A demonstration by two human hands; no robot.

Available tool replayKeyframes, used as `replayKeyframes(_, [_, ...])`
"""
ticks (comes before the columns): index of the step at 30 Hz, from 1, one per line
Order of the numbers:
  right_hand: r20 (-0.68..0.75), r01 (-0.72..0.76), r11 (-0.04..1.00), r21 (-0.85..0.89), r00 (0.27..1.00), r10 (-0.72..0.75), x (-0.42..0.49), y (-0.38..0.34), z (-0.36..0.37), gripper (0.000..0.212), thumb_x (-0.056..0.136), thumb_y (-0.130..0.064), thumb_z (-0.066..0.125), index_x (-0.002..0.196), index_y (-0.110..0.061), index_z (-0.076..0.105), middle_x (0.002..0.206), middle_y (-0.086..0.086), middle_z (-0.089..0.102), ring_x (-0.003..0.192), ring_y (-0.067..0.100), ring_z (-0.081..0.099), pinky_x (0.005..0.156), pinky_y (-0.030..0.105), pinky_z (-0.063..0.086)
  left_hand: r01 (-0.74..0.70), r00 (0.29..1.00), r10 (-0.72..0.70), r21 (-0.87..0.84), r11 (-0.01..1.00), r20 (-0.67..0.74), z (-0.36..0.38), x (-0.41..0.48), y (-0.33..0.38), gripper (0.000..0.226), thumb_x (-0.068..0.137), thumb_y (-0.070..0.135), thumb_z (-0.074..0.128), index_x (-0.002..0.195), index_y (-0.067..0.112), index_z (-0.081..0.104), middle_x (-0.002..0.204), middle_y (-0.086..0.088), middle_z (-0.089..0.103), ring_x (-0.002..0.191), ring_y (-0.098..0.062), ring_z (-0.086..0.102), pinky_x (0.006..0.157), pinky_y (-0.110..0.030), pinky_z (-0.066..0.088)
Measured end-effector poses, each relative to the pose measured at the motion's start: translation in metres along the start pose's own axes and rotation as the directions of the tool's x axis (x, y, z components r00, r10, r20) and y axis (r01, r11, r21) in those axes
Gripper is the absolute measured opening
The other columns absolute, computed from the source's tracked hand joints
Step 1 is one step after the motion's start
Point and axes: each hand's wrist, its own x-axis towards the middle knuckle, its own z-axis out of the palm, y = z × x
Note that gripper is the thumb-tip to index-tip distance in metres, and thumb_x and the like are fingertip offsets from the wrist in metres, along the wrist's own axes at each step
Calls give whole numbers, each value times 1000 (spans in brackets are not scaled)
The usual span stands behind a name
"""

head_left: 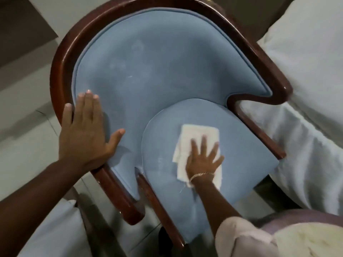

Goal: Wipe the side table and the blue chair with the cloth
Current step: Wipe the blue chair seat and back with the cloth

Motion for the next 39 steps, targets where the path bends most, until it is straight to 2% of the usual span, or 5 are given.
replayKeyframes(12, [41, -273, 962, 19, 962, 272, 10, 15, -8, 82, 83, -77, 37, 154, -37, 26, 169, 9, 10, 149, 55, 7, 114, 72, 15, 46, 998, -48, 52, 998, 37, -5, -1, 8, 96, 90, 65, 30, 157, -1, 13, 168, -23, 13, 157, -35, 10, 126, -53, 8])
replayKeyframes(23, [269, 700, 704, -121, 706, -655, -87, 35, 22, 67, 86, -55, 55, 149, -41, 38, 164, 5, 31, 150, 48, 16, 107, 71, 29, 43, 997, -47, 63, 997, 68, -7, 1, 11, 93, 92, 66, 21, 158, 2, 11, 169, -21, 12, 157, -35, 10, 127, -52, 7])
replayKeyframes(27, [195, 193, 963, -190, 968, -156, -27, 105, -35, 65, 89, -59, 38, 149, -35, 43, 163, 10, 31, 146, 54, 21, 107, 71, 30, 50, 995, -53, 42, 998, 81, -6, 1, 10, 92, 92, 64, 27, 158, 1, 11, 169, -22, 14, 157, -35, 11, 126, -53, 8])
replayKeyframes(32, [97, -420, 907, 40, 905, 415, 116, 48, -59, 70, 95, -67, 33, 157, -41, 13, 170, 6, -3, 148, 57, -5, 115, 74, 6, 43, 998, -45, 45, 998, 50, -1, 2, 11, 93, 91, 64, 27, 157, 1, 11, 168, -24, 15, 156, -37, 13, 126, -54, 6])
replayKeyframes(39, [326, 536, 835, -122, 817, -476, -54, -29, 5, 63, 90, -57, 52, 149, -42, 39, 165, 2, 27, 149, 52, 15, 109, 75, 23, 33, 999, -33, 23, 999, 26, -8, 2, 12, 90, 91, 58, 34, 154, -4, 16, 164, -30, 21, 153, -43, 19, 123, -56, 8])
